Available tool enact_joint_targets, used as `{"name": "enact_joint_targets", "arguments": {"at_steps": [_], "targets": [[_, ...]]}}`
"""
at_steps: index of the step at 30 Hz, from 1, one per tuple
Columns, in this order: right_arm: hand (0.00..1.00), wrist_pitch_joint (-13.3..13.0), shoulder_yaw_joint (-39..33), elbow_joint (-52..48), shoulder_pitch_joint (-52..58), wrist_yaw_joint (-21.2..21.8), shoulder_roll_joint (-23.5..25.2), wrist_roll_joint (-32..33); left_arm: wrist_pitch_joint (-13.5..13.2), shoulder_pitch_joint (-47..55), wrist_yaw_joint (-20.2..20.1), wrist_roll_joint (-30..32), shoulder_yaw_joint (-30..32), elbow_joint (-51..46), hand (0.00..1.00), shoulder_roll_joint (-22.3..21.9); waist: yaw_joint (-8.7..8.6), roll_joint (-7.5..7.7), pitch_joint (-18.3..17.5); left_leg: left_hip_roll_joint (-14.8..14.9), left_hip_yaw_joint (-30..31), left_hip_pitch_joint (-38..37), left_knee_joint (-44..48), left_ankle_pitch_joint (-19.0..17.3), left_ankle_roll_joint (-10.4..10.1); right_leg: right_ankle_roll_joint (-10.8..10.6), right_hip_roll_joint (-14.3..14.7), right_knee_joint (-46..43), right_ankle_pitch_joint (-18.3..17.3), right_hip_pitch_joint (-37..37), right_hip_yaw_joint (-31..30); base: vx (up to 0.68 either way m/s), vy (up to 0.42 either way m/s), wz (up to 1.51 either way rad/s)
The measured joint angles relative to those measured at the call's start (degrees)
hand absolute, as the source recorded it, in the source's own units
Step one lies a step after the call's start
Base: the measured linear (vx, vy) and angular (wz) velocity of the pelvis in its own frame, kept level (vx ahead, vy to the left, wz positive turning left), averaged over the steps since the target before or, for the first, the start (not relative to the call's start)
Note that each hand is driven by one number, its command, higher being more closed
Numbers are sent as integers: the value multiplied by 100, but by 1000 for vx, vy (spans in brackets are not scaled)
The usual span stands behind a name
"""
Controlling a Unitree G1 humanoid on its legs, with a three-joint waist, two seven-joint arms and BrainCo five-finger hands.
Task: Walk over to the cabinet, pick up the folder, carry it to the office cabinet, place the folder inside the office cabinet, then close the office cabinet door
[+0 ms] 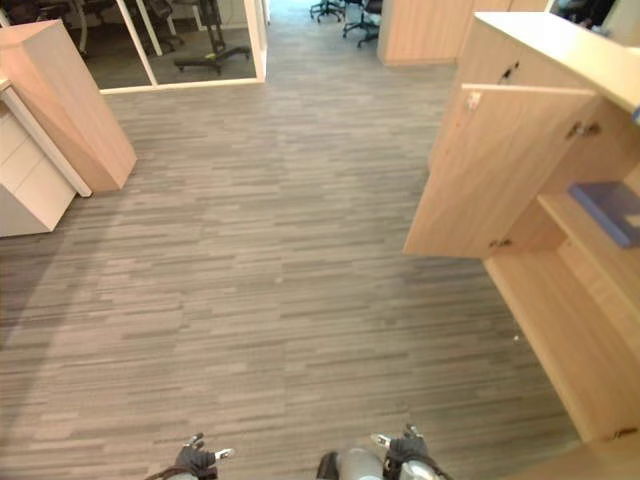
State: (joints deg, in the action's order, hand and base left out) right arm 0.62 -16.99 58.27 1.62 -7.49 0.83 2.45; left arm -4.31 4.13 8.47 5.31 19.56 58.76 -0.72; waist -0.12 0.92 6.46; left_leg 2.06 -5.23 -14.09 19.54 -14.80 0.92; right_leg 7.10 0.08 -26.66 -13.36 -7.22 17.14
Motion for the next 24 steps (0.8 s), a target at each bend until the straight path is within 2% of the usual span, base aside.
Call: {"name": "enact_joint_targets", "arguments": {"at_steps": [1,2,3,4,6,7,9,11,12,13,14,15,16,17,18,19,20,21,22,23,24], "targets": [[0,-7,9,-22,47,0,5,79,0,5,2,-67,231,-55,0,-47,-33,-44,-59,83,111,481,1174,110,-225,28,107,327,-44,261,-37,315,-204,-2],[0,-8,-3,-32,64,0,-3,88,4,7,6,-132,348,-89,0,-116,-46,-84,-93,135,178,778,1773,225,-332,38,174,458,-68,356,-75,282,-146,-18],[0,-5,-113,-57,85,4,-39,88,6,28,20,-245,551,-141,0,-194,-19,-178,-123,303,250,1353,2996,508,-481,42,351,663,-69,533,-208,289,-60,-47],[0,-1,-144,-48,85,1,-67,89,7,77,35,-399,680,-193,0,-263,7,-277,-111,500,241,1753,3965,593,-545,75,522,813,-89,759,-386,307,-19,-62],[0,7,-142,4,92,-3,-70,88,12,96,125,-652,727,-289,0,-233,107,-250,-61,694,157,2183,4684,538,-466,108,598,1005,-115,1096,-666,362,71,-84],[0,36,-141,19,143,-6,-73,87,9,98,138,-770,712,-369,0,-248,167,-228,-55,716,114,2454,4725,465,-373,115,586,1138,-127,1287,-936,347,91,-93],[0,76,-140,46,160,-14,-82,84,-29,105,151,-896,676,-446,0,-258,267,-184,-32,690,93,2879,4340,295,-289,86,460,1255,-137,1470,-1268,316,116,-103],[0,134,-100,49,160,-27,-71,84,-57,102,166,-946,623,-548,0,-246,288,-125,9,534,124,3178,3501,105,-312,25,252,1369,-167,1702,-1574,376,158,-91],[0,158,40,47,153,-37,-82,83,-73,97,189,-1012,600,-549,0,-249,302,-75,36,423,158,3286,2765,86,-319,-58,85,1457,-185,1831,-1784,462,240,-86],[0,158,115,43,123,-43,-62,77,-93,68,220,-1053,608,-544,0,-255,339,-47,36,331,324,3377,1866,150,-418,-230,-67,1536,-235,1933,-2010,479,274,-89],[0,157,109,44,96,-47,-44,76,-99,53,248,-1064,611,-538,0,-258,359,-47,36,305,468,3408,1418,198,-465,-322,-127,1582,-267,1988,-2103,414,268,-97],[0,157,51,47,59,-55,5,60,-109,48,289,-1087,616,-531,0,-258,418,-47,36,286,860,3402,558,345,-541,-502,-230,1614,-350,2080,-2330,486,379,-103],[0,154,18,47,46,-57,49,58,-125,45,323,-1115,617,-529,0,-260,448,-60,24,316,1220,3390,76,471,-612,-694,-302,1621,-462,2147,-2553,482,397,-109],[0,154,22,48,49,-57,58,58,-129,39,332,-1132,617,-525,0,-260,456,-68,18,367,1295,3394,34,496,-645,-790,-346,1631,-520,2205,-2689,579,519,-122],[0,157,33,53,91,-57,94,58,-127,22,340,-1141,591,-483,0,-246,518,-72,-67,427,1127,3413,379,1021,-823,-898,-480,1618,-578,2295,-2973,388,381,-108],[0,162,33,55,108,-57,113,59,-121,34,342,-1142,595,-451,0,-212,559,-31,-143,398,1050,3424,516,1223,-814,-977,-561,1582,-545,2263,-3077,474,469,-135],[0,163,80,91,115,-56,281,49,-113,25,355,-1098,647,-408,0,-86,486,238,-307,258,640,3415,768,926,-672,-1279,-956,1495,-325,2117,-3187,354,363,-101],[0,166,90,101,115,-51,316,36,-109,25,359,-1076,645,-402,0,-55,479,299,-358,239,470,3392,852,820,-581,-1328,-1074,1458,-190,2043,-3222,408,436,-117],[0,169,101,102,107,-45,316,-26,-101,10,359,-1033,627,-360,0,-15,482,339,-418,173,151,3307,976,653,-430,-1368,-1307,1366,77,1916,-3356,423,525,-116],[0,169,94,93,39,-42,287,-90,-73,-14,360,-1027,617,-283,0,-4,497,351,-427,42,-92,3088,904,559,-285,-1359,-1531,1154,354,1765,-3501,399,534,-125],[0,168,94,82,17,-40,271,-141,-63,-16,360,-1019,600,-253,0,-7,486,347,-426,-16,-259,2929,801,526,-228,-1358,-1639,954,488,1632,-3566,339,528,-152]]}}
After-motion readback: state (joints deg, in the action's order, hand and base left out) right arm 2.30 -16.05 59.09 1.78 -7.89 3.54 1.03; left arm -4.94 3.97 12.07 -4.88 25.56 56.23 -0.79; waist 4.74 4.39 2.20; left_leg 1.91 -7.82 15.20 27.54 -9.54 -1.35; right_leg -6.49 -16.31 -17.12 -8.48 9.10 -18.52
